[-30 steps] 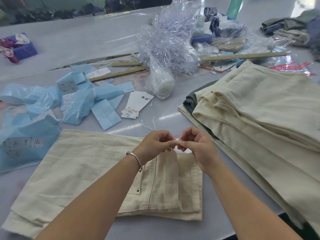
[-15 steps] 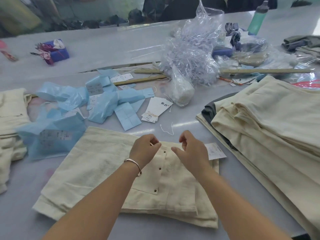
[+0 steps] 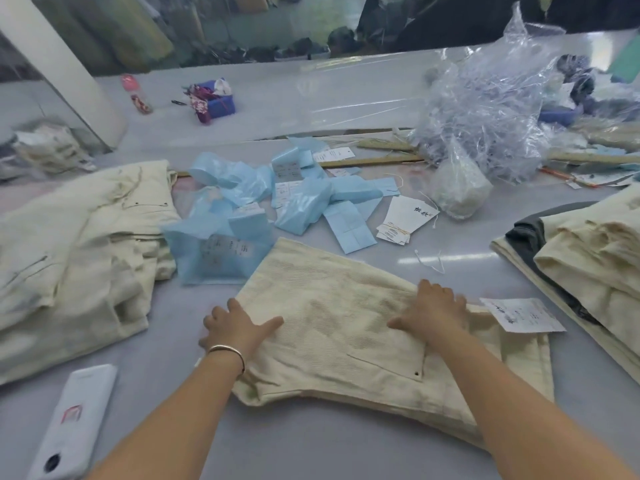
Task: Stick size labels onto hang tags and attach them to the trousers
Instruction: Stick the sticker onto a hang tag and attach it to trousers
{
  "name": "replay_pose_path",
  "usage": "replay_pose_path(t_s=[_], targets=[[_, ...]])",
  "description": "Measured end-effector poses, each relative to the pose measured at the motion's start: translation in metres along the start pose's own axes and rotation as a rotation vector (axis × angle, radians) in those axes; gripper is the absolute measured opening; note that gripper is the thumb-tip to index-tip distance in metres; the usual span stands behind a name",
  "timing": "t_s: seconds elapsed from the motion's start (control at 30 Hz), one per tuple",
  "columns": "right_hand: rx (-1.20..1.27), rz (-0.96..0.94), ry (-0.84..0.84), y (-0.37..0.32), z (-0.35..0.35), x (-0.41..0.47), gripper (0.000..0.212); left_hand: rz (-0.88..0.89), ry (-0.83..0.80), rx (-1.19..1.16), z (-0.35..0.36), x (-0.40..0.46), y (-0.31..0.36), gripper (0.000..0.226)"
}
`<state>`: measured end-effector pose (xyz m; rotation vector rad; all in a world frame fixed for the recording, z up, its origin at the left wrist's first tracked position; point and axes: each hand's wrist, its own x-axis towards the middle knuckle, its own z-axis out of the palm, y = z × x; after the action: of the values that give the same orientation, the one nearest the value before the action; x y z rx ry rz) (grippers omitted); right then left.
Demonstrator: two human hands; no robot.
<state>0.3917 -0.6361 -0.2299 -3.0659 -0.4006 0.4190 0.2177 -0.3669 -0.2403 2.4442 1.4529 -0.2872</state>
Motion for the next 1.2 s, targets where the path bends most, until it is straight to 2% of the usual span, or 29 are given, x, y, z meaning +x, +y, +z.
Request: replay_pose_path(t_s=[0.1, 0.2, 0.27, 0.33, 0.43, 0.57, 0.73, 0.87, 0.97, 1.03, 1.07, 1.13, 1.2], targets=[[0.026, -0.044, 0.057, 0.0, 0.007, -0.011, 0.06, 0.09, -0.029, -0.061, 0.004, -0.006, 0.002, 0.104], [0.244, -0.063, 0.132, 0.011, 0.01, -0.036, 0.039, 0.304, -0.052, -0.209, 0.008, -0.024, 0.021, 0.071], [0.387, -0.019, 0.24, 0.028, 0.0, -0.055, 0.034, 0.436, -0.063, -0.336, 0.0, -0.042, 0.042, 0.049], [0.457, 0.026, 0.368, 0.052, -0.021, -0.077, 0.034, 0.552, -0.115, -0.507, -0.017, -0.067, 0.072, 0.042], [0.474, 0.102, 0.625, 0.098, -0.065, -0.116, 0.037, 0.77, -0.082, -0.713, -0.049, -0.114, 0.127, 0.035], [0.36, 0.265, 0.907, 0.174, -0.133, -0.167, 0.042, 1.047, -0.034, -0.915, -0.081, -0.185, 0.203, 0.025], [0.221, 0.392, 1.156, 0.274, -0.213, -0.223, 0.05, 1.193, 0.003, -1.124, -0.096, -0.257, 0.303, 0.027], [0.1, 0.423, 1.311, 0.358, -0.273, -0.238, 0.056, 1.314, 0.059, -1.18, -0.11, -0.294, 0.393, 0.023], [-0.004, 0.459, 1.283, 0.422, -0.302, -0.209, 0.063, 1.34, 0.193, -0.966, -0.109, -0.301, 0.467, 0.038], [-0.039, 0.51, 1.15, 0.457, -0.301, -0.172, 0.061, 1.332, 0.224, -0.785, -0.093, -0.298, 0.512, 0.038], [-0.083, 0.555, 1.029, 0.471, -0.293, -0.152, 0.059, 1.326, 0.238, -0.662, -0.08, -0.296, 0.53, 0.036], [-0.151, 0.63, 0.736, 0.491, -0.26, -0.116, 0.053, 1.318, 0.302, -0.362, -0.045, -0.292, 0.555, 0.046], [-0.057, 0.589, 0.459, 0.501, -0.211, -0.092, 0.042, 1.36, 0.244, -0.223, -0.002, -0.287, 0.566, 0.048]])
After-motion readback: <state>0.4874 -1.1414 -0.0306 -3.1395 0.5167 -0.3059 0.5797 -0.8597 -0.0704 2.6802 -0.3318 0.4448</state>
